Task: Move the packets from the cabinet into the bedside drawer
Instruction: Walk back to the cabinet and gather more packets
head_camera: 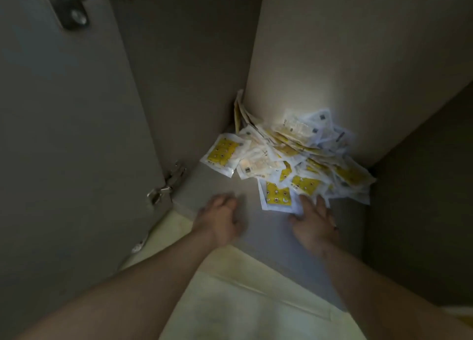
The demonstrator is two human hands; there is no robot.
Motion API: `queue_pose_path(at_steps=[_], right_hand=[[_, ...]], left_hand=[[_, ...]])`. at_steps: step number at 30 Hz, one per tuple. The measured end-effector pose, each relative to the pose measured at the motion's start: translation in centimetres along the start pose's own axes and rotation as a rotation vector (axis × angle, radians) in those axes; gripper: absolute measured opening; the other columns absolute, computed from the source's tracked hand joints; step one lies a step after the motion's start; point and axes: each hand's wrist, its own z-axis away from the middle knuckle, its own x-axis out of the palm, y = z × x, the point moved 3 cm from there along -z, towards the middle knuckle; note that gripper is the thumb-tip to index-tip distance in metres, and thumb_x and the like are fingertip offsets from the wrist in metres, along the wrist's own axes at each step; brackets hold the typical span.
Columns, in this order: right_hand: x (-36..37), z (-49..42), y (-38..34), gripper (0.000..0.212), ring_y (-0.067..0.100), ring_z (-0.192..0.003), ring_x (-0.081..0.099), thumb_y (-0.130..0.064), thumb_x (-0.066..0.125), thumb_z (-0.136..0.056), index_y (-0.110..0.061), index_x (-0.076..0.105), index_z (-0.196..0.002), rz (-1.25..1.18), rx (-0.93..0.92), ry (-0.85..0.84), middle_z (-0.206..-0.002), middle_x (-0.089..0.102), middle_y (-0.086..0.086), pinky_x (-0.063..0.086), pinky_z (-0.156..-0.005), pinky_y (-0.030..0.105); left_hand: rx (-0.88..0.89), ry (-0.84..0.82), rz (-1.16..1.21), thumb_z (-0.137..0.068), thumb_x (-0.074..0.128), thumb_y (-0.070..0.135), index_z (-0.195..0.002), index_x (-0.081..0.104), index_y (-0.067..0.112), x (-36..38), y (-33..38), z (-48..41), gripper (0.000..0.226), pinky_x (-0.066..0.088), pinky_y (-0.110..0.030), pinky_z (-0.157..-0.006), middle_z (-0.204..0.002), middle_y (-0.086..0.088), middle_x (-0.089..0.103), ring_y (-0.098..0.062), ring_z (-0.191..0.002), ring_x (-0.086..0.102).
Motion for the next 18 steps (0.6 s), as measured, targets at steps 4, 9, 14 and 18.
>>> queue_pose_path(at_steps=[4, 9, 14, 18], right_hand=[[1.3, -1.7, 2.3, 0.067, 0.033, -0.145, -0.006, -0.059, 0.037, -0.092, -0.044, 0.002, -0.147, 0.021, 0.083, -0.094, -0.157, -0.017, -0.007, 0.010, -0.114, 0.056], [2.3, -3.3, 3.1, 0.075, 0.034, -0.143, -0.016, -0.075, 0.028, -0.084, -0.050, -0.009, -0.144, 0.170, 0.083, -0.162, -0.156, -0.024, -0.006, 0.003, -0.110, 0.064], [5.2, -1.3, 1.8, 0.068, 0.031, -0.144, -0.018, -0.070, 0.028, -0.088, -0.052, -0.005, -0.144, 0.236, -0.097, -0.171, -0.156, -0.023, -0.005, 0.000, -0.112, 0.059], [7.3, 2.2, 0.0, 0.068, 0.028, -0.143, -0.021, -0.070, 0.031, -0.085, -0.056, -0.003, -0.142, 0.251, -0.249, -0.203, -0.156, -0.023, -0.010, -0.007, -0.113, 0.055]], left_hand=[[-0.005, -0.113, -0.277, -0.093, 0.030, 0.060, -0.150, 0.000, 0.033, 3.9, -0.3, -0.1, 0.070, -0.004, -0.045, -0.117, -0.159, 0.004, -0.012, -0.023, -0.145, -0.015], [0.032, -0.137, -0.360, -0.093, 0.025, 0.063, -0.151, -0.001, 0.032, 5.1, 0.0, -1.1, 0.071, -0.006, -0.041, -0.118, -0.159, 0.004, -0.014, -0.023, -0.145, -0.019], [-0.006, -0.032, -0.212, -0.097, 0.024, 0.055, -0.149, 0.012, 0.032, 4.1, -2.1, -1.7, 0.058, 0.000, -0.032, -0.118, -0.159, 0.009, 0.004, -0.019, -0.146, -0.006], [-0.022, 0.044, -0.038, -0.098, 0.020, 0.052, -0.149, 0.002, 0.035, 4.4, -3.1, -1.0, 0.057, -0.007, -0.035, -0.116, -0.158, 0.009, -0.003, -0.018, -0.146, -0.009]])
